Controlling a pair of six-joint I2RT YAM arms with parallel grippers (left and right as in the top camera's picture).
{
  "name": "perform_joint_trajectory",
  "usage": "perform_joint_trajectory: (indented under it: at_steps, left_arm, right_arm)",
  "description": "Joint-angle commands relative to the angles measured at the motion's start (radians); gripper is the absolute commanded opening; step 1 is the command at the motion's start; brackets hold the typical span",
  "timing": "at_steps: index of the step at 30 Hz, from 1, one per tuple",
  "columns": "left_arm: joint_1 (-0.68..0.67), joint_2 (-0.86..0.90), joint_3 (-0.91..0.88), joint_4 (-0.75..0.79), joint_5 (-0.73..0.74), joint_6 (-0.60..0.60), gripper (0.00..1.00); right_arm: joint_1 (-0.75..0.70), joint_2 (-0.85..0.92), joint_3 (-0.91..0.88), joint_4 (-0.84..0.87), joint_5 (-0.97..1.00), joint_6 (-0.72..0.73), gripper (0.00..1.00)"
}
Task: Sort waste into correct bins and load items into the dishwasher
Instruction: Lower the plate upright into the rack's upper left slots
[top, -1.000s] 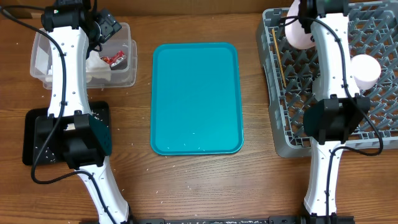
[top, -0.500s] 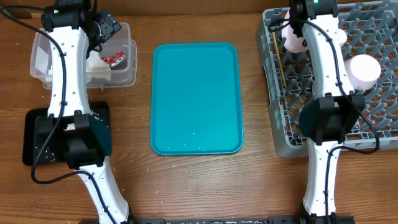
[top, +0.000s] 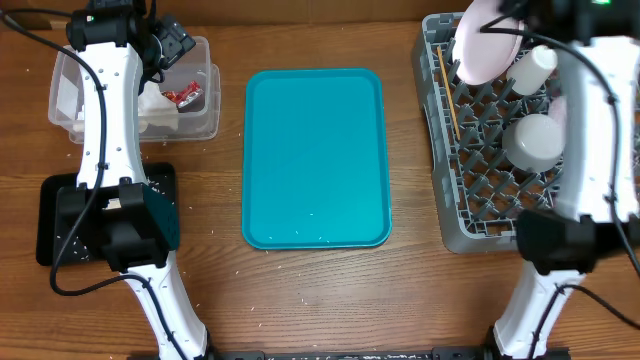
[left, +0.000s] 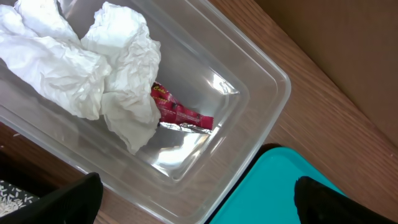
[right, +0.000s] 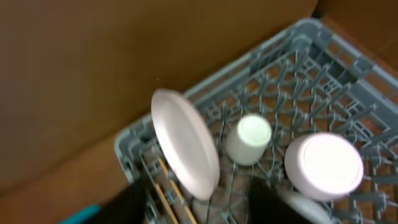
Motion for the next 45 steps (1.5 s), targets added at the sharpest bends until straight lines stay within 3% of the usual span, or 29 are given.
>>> perform_joint_trajectory:
  at_steps: [1,9,15,20,26,33,36,45]
  left_arm:
    - [-0.002,-0.003,0.019,0.000,0.005,-0.013,1.00]
    - [-0.002,-0.003,0.019,0.000,0.005,-0.014,1.00]
    - [-0.002,-0.003,0.019,0.000,0.005,-0.014,1.00]
    - [-0.002,-0.003,0.019,0.000,0.005,-0.014,1.00]
    - [-0.002,-0.003,0.019,0.000,0.005,-0.013,1.00]
    - [-0.002,-0.003,0.019,0.000,0.005,-0.014,1.00]
    - [-0.002,-0.003,0.019,0.000,0.005,-0.014,1.00]
    - [-0.002,-0.003,0.019,0.000,0.005,-0.014,1.00]
  right_arm:
    - [-0.103,0.030,-0.010,0.037,-0.128,0.002,0.25]
    - [-0.277,0.138,-0.079,0.165,-0.549,0.002,0.15]
    - [-0.277,0.253,-0.122,0.251,-0.695,0.002,0.13]
    - [-0.253,0.306,-0.131,0.275,-0.703,0.002,0.11]
    - [-0.236,0.294,-0.129,0.272,-0.867,-0.114,0.04]
    - [-0.261,0.249,-0.097,0.269,-1.198,-0.131,0.04]
    - [-0.261,0.206,-0.092,0.251,-1.323,-0.208,0.06]
    - [-0.261,0.060,-0.092,0.084,-0.984,-0.224,0.23]
